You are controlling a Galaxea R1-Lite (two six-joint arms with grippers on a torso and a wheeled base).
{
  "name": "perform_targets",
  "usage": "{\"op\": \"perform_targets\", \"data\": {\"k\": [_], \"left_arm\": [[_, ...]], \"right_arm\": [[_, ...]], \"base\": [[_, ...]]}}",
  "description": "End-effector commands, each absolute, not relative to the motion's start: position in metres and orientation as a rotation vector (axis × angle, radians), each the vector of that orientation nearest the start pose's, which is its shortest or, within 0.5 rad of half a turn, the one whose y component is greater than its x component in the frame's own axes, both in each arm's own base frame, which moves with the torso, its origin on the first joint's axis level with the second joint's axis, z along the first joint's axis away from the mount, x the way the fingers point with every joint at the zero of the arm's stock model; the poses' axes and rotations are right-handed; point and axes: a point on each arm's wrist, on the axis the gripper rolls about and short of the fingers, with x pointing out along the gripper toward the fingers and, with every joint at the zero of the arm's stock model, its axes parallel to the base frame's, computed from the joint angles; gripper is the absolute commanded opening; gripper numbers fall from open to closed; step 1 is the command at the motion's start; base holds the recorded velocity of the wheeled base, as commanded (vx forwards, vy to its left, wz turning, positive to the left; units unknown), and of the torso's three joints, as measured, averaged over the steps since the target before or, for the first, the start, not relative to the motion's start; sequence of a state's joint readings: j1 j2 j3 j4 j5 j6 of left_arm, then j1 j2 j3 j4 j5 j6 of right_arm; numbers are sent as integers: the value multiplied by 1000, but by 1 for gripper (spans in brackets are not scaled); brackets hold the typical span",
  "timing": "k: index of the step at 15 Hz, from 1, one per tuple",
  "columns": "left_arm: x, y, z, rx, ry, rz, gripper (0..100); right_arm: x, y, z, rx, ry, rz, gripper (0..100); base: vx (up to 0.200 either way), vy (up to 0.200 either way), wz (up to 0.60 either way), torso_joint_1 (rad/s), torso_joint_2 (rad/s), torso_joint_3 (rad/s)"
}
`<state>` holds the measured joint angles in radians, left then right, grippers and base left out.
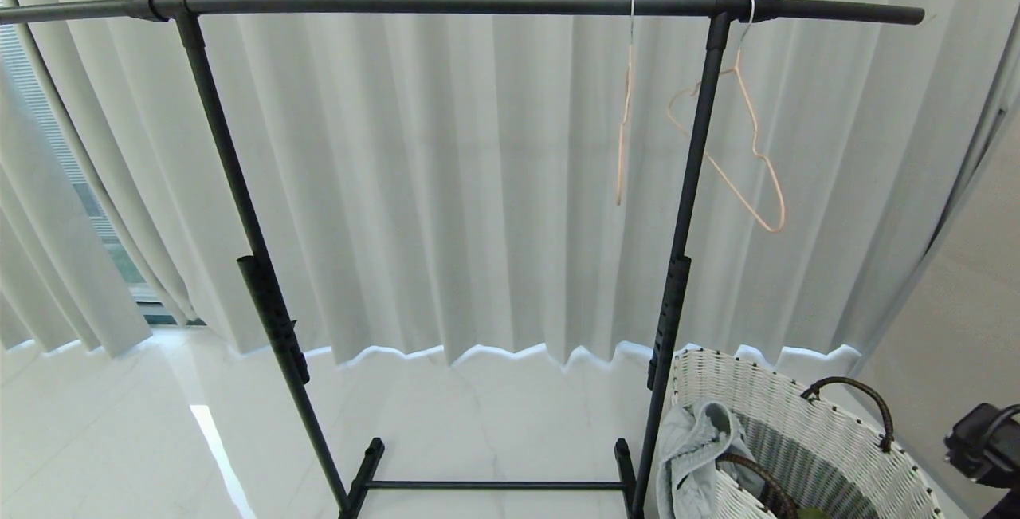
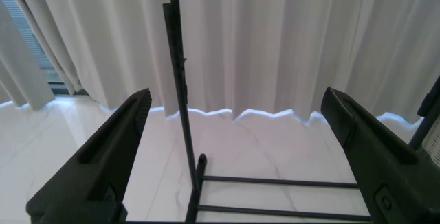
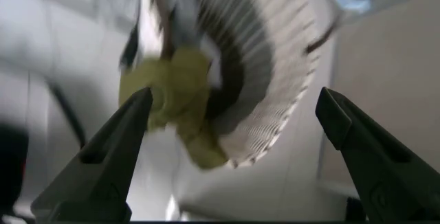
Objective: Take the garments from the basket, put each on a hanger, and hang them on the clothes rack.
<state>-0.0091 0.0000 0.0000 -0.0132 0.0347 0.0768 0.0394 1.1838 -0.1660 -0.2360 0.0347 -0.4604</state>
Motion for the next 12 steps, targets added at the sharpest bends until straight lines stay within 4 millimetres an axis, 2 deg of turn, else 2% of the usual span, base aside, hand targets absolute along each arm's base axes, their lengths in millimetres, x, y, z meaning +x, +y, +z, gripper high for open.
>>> {"op": "perform_targets", "data": {"k": [1,7,12], "left_arm": [[-23,1,77,76,-11,27,100],[-23,1,77,76,-11,27,100],[-23,1,77,76,-11,27,100]], "right_arm": [[136,6,57,-459,1005,329,100],[159,12,18,-507,1090,388,100],[178,16,-2,-530,1132,382,100]], "base": [[0,0,0,0,0,0],[0,0,0,0,0,0],[0,0,0,0,0,0]]}}
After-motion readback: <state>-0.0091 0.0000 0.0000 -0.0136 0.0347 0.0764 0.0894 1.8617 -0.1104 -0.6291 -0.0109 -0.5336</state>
